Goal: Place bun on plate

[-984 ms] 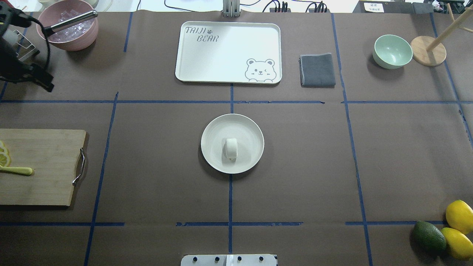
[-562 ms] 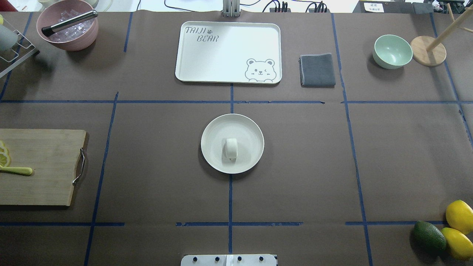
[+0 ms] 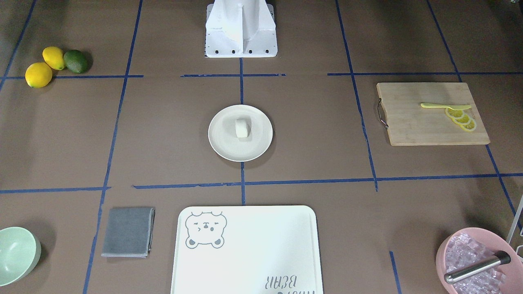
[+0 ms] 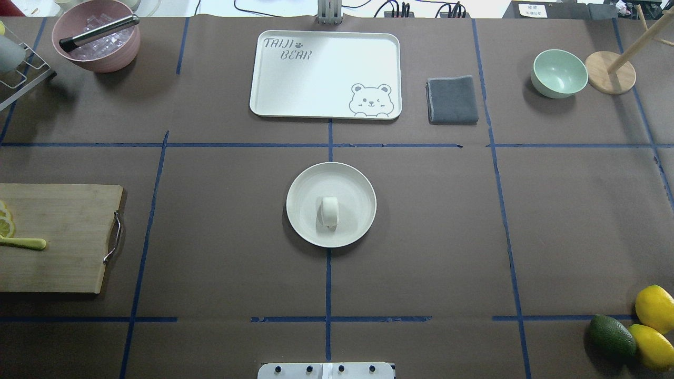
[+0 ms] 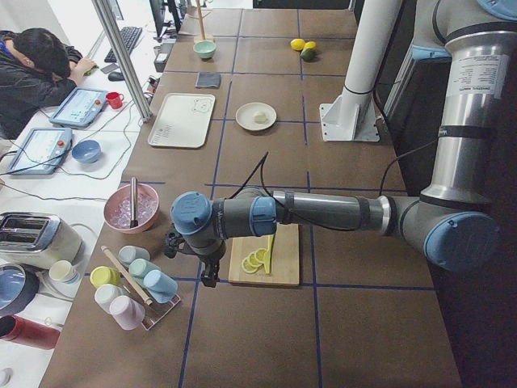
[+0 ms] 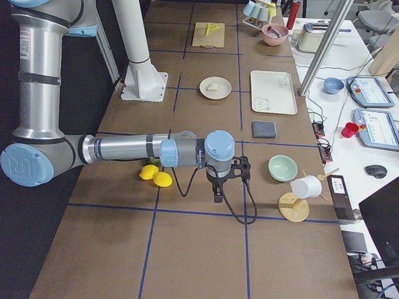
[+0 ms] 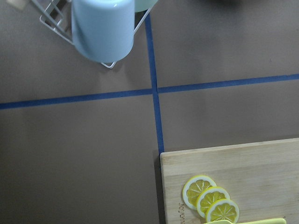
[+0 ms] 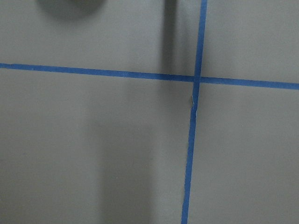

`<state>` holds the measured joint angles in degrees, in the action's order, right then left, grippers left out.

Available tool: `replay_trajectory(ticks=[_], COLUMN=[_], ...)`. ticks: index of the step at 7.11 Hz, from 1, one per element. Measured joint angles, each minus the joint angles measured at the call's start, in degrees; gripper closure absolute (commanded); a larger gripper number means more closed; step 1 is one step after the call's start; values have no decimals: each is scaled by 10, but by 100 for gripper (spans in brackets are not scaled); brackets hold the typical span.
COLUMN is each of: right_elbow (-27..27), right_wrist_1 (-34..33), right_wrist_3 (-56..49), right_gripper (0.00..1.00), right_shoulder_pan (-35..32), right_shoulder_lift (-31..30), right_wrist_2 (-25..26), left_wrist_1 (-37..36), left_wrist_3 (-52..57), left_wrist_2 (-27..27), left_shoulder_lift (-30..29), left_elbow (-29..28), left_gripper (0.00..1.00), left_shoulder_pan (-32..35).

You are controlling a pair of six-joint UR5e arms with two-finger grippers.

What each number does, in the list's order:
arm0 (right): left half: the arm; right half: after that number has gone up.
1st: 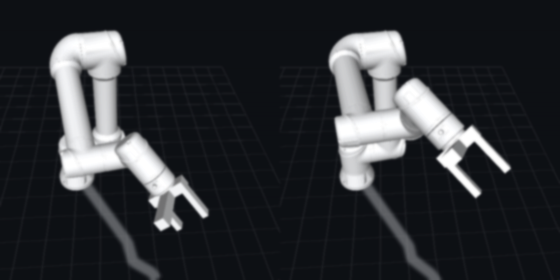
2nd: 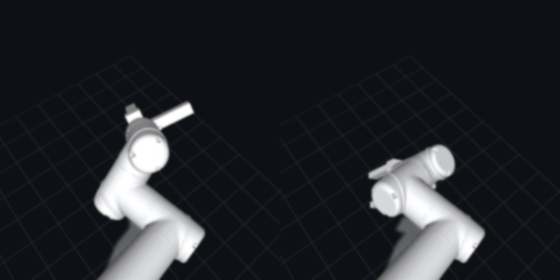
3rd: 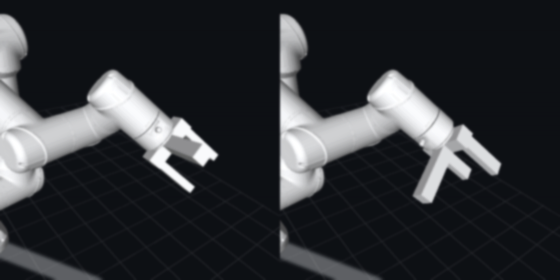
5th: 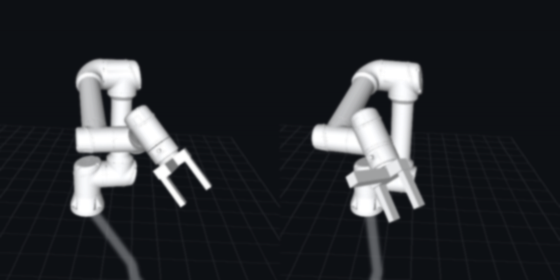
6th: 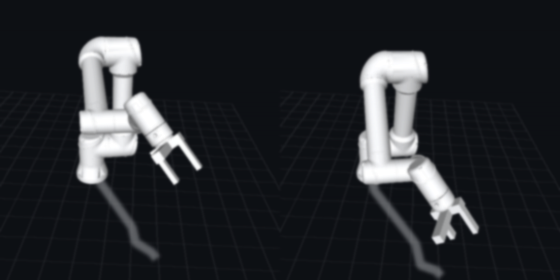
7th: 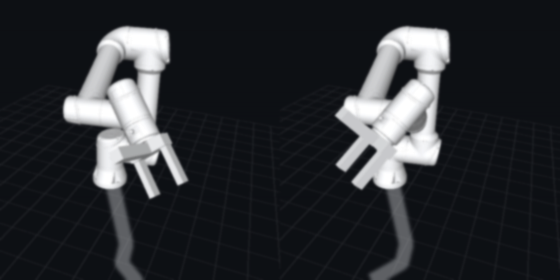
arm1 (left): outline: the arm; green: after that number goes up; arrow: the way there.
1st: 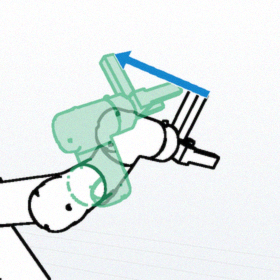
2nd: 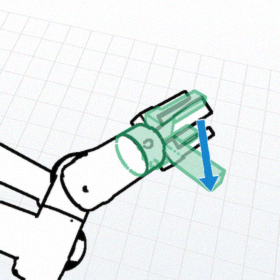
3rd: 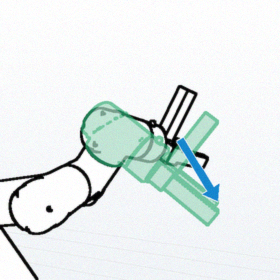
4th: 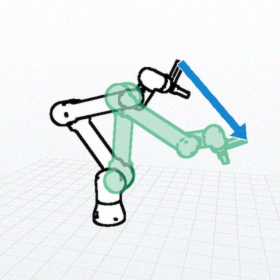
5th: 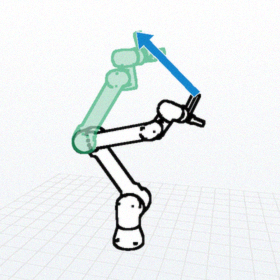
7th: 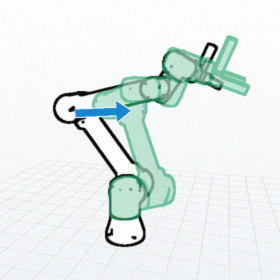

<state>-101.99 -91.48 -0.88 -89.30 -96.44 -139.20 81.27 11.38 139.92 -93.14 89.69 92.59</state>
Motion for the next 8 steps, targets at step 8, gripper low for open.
replay_trajectory(ticks=[8], right_elbow=[0], right_wrist_1=[2], right_wrist_3=[-4], right_gripper=[0], right_shoulder_pan=[-5], right_shoulder_lift=[-3], right_wrist_2=[4], left_wrist_1=[50], left_wrist_3=[-50], left_wrist_2=[-53], left_shoulder_lift=[4], left_elbow=[-4], left_gripper=[0], left_shoulder_pan=[14])
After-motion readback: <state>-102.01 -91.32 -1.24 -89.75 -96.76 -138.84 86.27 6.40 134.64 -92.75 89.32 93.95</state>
